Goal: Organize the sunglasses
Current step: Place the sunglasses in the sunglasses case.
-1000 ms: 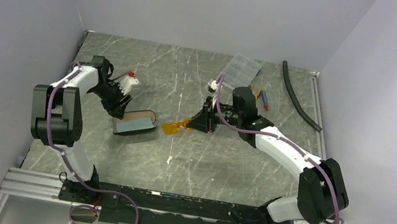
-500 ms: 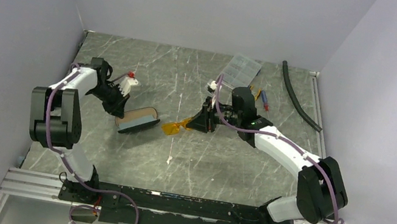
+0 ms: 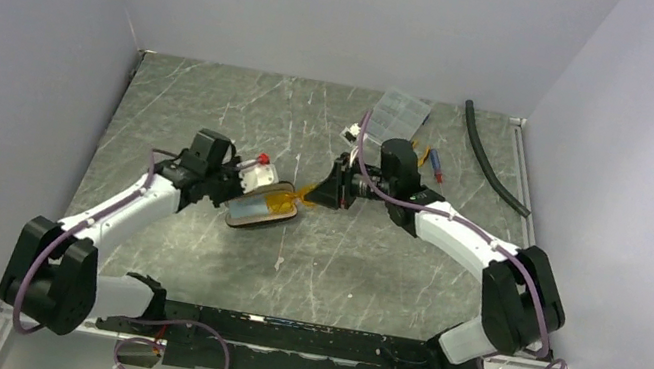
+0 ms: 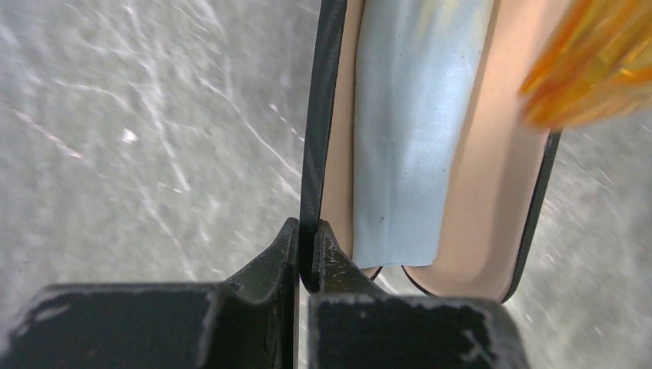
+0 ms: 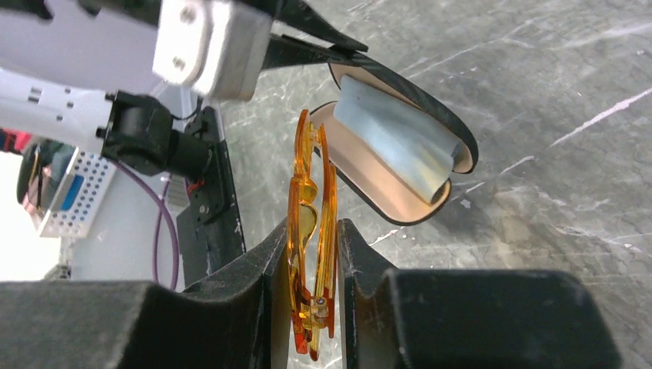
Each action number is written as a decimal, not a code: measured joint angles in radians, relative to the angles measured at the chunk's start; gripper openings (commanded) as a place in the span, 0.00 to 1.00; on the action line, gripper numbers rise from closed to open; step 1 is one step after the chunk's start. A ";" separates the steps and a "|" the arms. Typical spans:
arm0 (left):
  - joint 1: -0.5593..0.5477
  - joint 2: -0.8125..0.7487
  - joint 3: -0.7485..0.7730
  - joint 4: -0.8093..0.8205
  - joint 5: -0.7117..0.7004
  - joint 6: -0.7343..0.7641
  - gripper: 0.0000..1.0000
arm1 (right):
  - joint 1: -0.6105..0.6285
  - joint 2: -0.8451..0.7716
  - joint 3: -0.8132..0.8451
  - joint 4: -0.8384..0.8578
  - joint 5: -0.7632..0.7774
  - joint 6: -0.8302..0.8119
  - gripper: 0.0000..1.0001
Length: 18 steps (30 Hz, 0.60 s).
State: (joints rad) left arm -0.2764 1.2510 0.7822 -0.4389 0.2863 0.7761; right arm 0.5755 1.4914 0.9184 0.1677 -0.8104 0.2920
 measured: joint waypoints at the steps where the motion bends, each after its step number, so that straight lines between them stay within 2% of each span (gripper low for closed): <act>1: -0.042 -0.013 -0.020 0.050 -0.046 -0.007 0.03 | -0.004 0.016 0.005 0.016 0.002 0.022 0.10; 8: -0.238 -0.018 -0.143 0.349 -0.302 -0.006 0.03 | -0.016 0.152 0.011 0.121 0.022 0.186 0.09; 14: -0.356 0.004 -0.218 0.537 -0.420 0.005 0.03 | -0.017 0.249 0.010 0.198 0.024 0.289 0.09; 18: -0.393 0.026 -0.247 0.619 -0.474 0.008 0.03 | -0.017 0.284 0.010 0.232 0.021 0.317 0.09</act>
State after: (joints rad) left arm -0.6693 1.2766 0.5354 0.1802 -0.1875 0.7841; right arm 0.5587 1.7756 0.9283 0.4000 -0.7898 0.6094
